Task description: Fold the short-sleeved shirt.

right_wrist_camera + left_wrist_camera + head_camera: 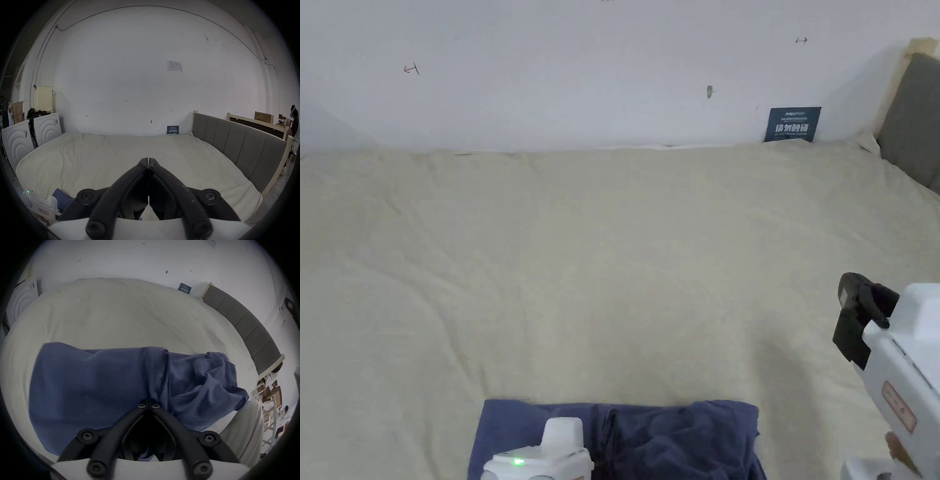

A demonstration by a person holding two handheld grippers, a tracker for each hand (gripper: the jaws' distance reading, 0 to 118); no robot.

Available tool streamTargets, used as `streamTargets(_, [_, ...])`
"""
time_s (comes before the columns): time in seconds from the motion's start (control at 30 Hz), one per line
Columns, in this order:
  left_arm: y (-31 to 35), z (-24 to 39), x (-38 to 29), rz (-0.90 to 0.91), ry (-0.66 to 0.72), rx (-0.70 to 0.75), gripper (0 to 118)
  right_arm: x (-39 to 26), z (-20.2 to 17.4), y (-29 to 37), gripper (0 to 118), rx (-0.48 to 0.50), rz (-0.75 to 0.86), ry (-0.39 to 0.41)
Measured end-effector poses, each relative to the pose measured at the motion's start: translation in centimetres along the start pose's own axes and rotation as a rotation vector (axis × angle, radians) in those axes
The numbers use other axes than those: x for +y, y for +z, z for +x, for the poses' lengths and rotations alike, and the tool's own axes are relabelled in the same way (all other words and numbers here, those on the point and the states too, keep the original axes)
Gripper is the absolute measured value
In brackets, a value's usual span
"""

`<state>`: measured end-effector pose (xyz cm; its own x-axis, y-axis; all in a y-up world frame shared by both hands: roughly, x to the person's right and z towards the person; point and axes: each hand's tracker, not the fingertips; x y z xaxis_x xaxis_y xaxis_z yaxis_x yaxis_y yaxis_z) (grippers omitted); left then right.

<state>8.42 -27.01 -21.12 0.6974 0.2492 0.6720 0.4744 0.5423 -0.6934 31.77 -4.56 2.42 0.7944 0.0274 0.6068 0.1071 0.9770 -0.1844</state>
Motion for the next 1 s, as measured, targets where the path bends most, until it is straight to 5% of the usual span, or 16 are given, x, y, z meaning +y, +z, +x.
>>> streamTargets(0.37, [3.6, -1.9, 1.9, 0.079, 0.019, -0.061, 0, 0.4, -0.3, 0.1, 2, 0.013, 0.014, -0.004])
streamTargets(0.6, [9.6, -9.4, 5.2, 0.131, 0.232, -0.218, 4, 0.8, -0.9, 0.2, 2, 0.03, 0.026, -0.001])
streamTargets(0.67, [10.4, -12.0, 5.3, 0.13, 0.298, -0.231, 23, 0.8, -1.2, 0.1, 2, 0.034, 0.026, 0.002])
streamTargets(0.7, [10.6, -13.1, 5.2, 0.121, 0.314, -0.232, 42, 0.8, -1.3, 0.1, 2, 0.036, 0.027, 0.001])
streamTargets(0.73, [10.5, -14.3, 5.1, 0.103, 0.336, -0.227, 76, 0.8, -1.5, 0.0, 2, 0.038, 0.025, 0.001])
streamTargets(0.8, [10.0, -16.0, 4.8, 0.033, 0.337, -0.231, 114, 0.6, -1.8, -0.3, 2, 0.043, 0.019, 0.002])
streamTargets(1.0, [7.7, -18.6, 3.6, -0.005, 0.324, -0.164, 118, 0.1, -2.7, -1.1, 2, 0.056, -0.007, 0.006])
